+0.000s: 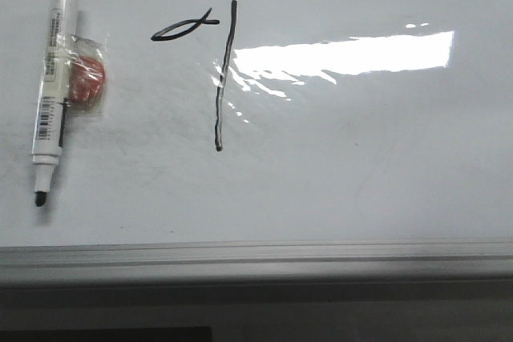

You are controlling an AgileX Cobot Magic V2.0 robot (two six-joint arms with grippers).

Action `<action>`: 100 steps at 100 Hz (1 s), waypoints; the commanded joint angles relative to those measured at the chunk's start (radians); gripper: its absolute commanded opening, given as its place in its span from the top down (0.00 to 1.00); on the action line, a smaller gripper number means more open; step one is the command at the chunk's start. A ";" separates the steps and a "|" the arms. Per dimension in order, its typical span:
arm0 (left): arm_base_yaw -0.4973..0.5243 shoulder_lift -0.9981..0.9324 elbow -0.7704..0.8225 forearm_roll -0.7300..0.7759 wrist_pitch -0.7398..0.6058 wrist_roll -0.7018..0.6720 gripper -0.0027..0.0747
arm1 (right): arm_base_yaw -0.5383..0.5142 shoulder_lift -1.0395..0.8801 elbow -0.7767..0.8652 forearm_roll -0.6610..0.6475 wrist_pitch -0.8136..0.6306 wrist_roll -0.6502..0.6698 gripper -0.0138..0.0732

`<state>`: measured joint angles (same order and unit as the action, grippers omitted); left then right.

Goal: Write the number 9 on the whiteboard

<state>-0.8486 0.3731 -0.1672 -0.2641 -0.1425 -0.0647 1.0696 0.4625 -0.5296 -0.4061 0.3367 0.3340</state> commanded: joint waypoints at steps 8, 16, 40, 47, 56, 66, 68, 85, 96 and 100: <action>0.001 -0.098 0.051 0.015 -0.019 -0.007 0.99 | -0.004 -0.204 0.153 -0.035 -0.080 -0.002 0.92; 0.001 -0.126 0.077 0.015 -0.020 -0.007 0.99 | -0.004 -0.292 0.223 -0.033 -0.076 -0.002 0.92; 0.001 -0.129 0.098 0.015 -0.017 -0.007 0.99 | -0.004 -0.424 0.336 -0.033 -0.073 -0.002 0.92; 0.001 -0.129 0.098 0.015 -0.017 -0.007 0.99 | -0.004 -0.426 0.354 -0.033 -0.073 -0.002 0.92; 0.001 -0.129 0.098 0.015 -0.017 -0.007 0.99 | -0.004 -0.426 0.374 -0.033 -0.073 -0.002 0.92; 0.001 -0.129 0.098 0.015 -0.017 -0.007 0.99 | -0.004 -0.426 0.383 -0.033 -0.071 -0.002 0.92; 0.001 -0.129 0.098 0.015 -0.017 -0.007 0.99 | -0.004 -0.426 0.383 -0.033 -0.071 -0.002 0.92; 0.006 -0.131 0.125 0.015 -0.045 -0.007 0.99 | -0.004 -0.426 0.383 -0.033 -0.071 -0.002 0.92; 0.071 -0.151 0.208 0.015 -0.122 -0.007 0.99 | -0.004 -0.426 0.383 -0.033 -0.071 -0.002 0.92; 0.113 -0.168 0.199 0.010 -0.028 -0.007 0.99 | -0.004 -0.426 0.383 -0.033 -0.071 -0.002 0.92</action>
<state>-0.7961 0.2195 -0.0066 -0.2515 -0.1306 -0.0647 1.0696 0.0264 -0.1237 -0.4186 0.3368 0.3343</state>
